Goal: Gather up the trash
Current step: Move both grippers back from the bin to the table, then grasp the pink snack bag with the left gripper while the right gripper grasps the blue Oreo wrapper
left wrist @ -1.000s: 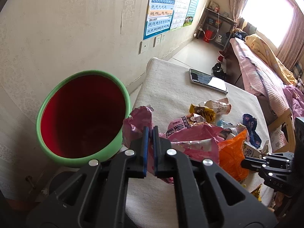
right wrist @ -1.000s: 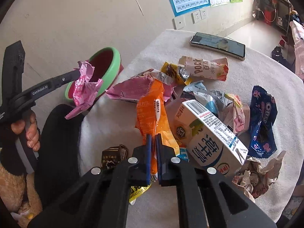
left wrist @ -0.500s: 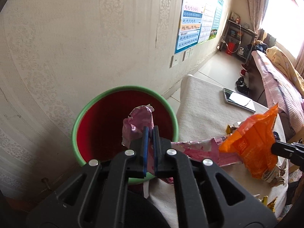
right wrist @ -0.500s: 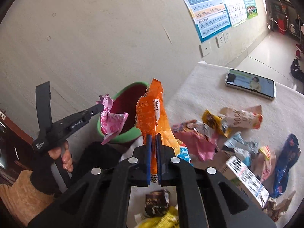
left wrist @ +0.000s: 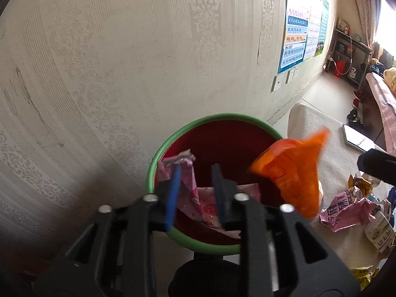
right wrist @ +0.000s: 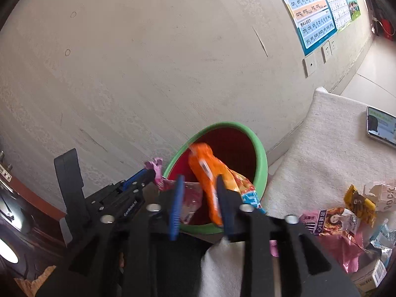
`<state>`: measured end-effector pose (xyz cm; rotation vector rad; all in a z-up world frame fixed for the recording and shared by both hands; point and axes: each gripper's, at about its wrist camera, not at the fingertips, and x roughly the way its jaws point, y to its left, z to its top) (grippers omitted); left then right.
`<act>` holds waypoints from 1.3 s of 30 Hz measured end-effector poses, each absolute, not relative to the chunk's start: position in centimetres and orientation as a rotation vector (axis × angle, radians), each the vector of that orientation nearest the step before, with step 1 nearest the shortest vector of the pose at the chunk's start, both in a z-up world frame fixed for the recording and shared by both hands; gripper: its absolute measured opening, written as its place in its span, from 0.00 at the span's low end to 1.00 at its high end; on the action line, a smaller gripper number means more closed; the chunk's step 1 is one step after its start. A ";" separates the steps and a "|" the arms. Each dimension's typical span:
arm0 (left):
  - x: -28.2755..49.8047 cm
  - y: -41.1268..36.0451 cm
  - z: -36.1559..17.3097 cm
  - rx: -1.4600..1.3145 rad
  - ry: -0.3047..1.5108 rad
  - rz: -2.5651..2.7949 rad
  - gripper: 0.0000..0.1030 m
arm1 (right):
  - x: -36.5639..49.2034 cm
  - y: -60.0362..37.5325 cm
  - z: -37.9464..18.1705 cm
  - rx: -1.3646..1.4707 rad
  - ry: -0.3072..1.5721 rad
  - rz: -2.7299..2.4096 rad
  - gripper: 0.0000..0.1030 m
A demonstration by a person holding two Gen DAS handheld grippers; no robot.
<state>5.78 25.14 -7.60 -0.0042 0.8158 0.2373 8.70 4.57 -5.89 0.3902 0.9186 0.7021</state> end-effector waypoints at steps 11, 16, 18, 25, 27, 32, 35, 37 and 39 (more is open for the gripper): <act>4.2 18.6 -7.5 0.040 0.807 0.052 0.49 | 4.0 -7.2 -5.6 0.246 0.931 0.527 0.61; 3.9 11.7 -9.1 0.120 0.859 -0.177 0.60 | 2.2 -12.9 -8.0 0.242 0.982 0.377 0.62; 3.7 9.0 -9.7 0.169 0.872 -0.278 0.63 | 2.0 -14.7 -9.0 0.295 0.995 0.320 0.62; 4.6 3.2 -12.0 0.428 0.874 -0.439 0.76 | 2.0 -16.6 -9.3 0.339 0.969 0.278 0.63; 5.6 2.8 -12.7 0.444 0.900 -0.454 0.76 | 2.0 -17.0 -9.4 0.339 0.975 0.275 0.63; 7.0 2.0 -14.3 0.475 0.964 -0.518 0.80 | 2.1 -17.8 -9.4 0.370 0.975 0.270 0.64; 7.9 1.5 -15.5 0.501 1.019 -0.543 0.79 | 2.0 -18.0 -9.3 0.381 0.972 0.268 0.64; 8.4 1.4 -16.1 0.485 1.063 -0.575 0.80 | 2.0 -18.2 -9.3 0.388 0.973 0.264 0.64; 8.7 1.5 -16.3 0.443 1.095 -0.591 0.80 | 2.1 -18.6 -9.3 0.396 0.972 0.259 0.64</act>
